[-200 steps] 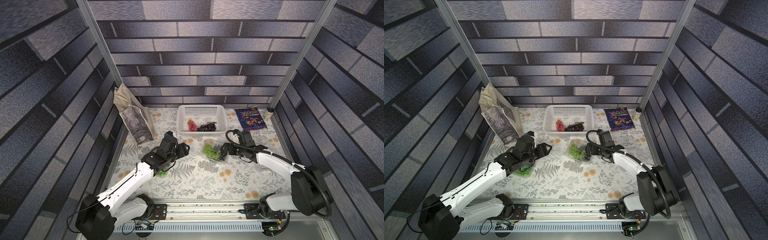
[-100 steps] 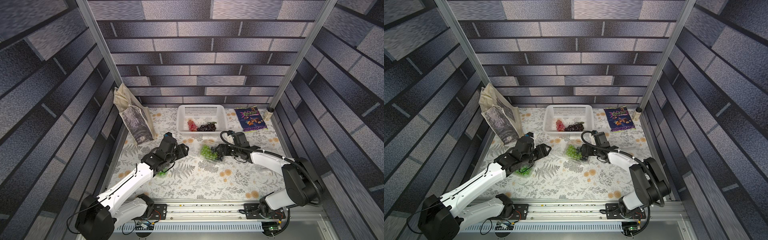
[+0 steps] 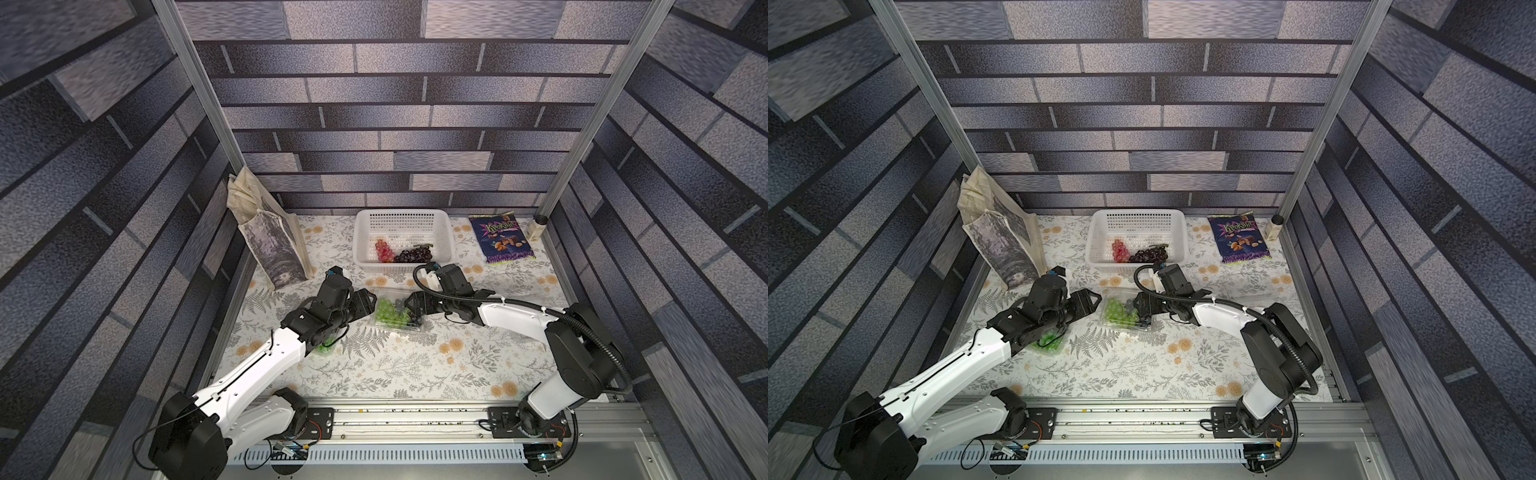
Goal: Pack grapes into containers
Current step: Move the packing box to the center of the board.
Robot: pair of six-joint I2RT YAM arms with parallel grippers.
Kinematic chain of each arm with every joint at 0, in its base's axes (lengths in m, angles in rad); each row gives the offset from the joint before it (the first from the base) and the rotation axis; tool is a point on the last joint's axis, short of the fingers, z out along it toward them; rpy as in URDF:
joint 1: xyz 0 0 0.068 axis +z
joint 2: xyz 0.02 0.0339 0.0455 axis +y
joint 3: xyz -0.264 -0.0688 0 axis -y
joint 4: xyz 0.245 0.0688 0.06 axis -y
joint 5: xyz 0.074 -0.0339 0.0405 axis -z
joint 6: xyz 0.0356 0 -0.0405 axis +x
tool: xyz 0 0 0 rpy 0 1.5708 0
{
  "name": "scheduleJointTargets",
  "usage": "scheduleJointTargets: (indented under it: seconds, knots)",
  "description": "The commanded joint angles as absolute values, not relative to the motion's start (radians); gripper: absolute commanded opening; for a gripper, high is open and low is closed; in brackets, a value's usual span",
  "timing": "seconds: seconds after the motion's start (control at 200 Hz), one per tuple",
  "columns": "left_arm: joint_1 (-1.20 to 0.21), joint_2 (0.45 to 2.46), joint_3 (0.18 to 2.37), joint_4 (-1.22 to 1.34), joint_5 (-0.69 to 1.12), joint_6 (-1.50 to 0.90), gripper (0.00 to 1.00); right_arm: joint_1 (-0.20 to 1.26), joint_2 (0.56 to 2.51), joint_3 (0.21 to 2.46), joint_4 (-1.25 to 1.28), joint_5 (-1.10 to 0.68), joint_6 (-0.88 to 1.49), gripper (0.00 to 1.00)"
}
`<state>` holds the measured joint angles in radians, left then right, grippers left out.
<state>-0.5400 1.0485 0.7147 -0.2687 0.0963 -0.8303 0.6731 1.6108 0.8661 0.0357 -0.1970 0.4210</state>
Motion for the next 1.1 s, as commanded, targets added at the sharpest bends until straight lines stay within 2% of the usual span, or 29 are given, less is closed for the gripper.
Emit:
scheduleJointTargets:
  seconds: [0.0,0.316,0.576,0.716,0.852,0.992,1.097]
  knots:
    - [-0.531,1.025,0.699,-0.258,0.081,-0.839,0.68,0.708,1.616,0.882,0.099,-0.215,0.475,0.89]
    - [-0.531,1.023,0.695,-0.251,0.086,-0.845,0.68,0.801,1.658,0.914,0.138,-0.228,0.527,0.89]
    - [-0.531,1.03,0.694,-0.242,0.091,-0.848,0.68,0.819,1.651,0.917,0.129,-0.223,0.538,0.89]
    - [-0.543,1.051,0.707,-0.243,0.095,-0.839,0.69,0.803,1.559,0.899,0.002,-0.106,0.482,0.94]
    - [-0.6,1.11,0.753,-0.251,0.067,-0.815,0.69,0.722,1.425,0.851,-0.112,-0.057,0.466,0.94]
    - [-0.679,1.213,0.832,-0.249,0.051,-0.786,0.69,0.676,1.267,0.87,-0.394,0.182,0.399,0.97]
    - [-0.708,1.272,0.865,-0.213,0.057,-0.777,0.69,0.588,1.18,0.851,-0.566,0.31,0.391,0.97]
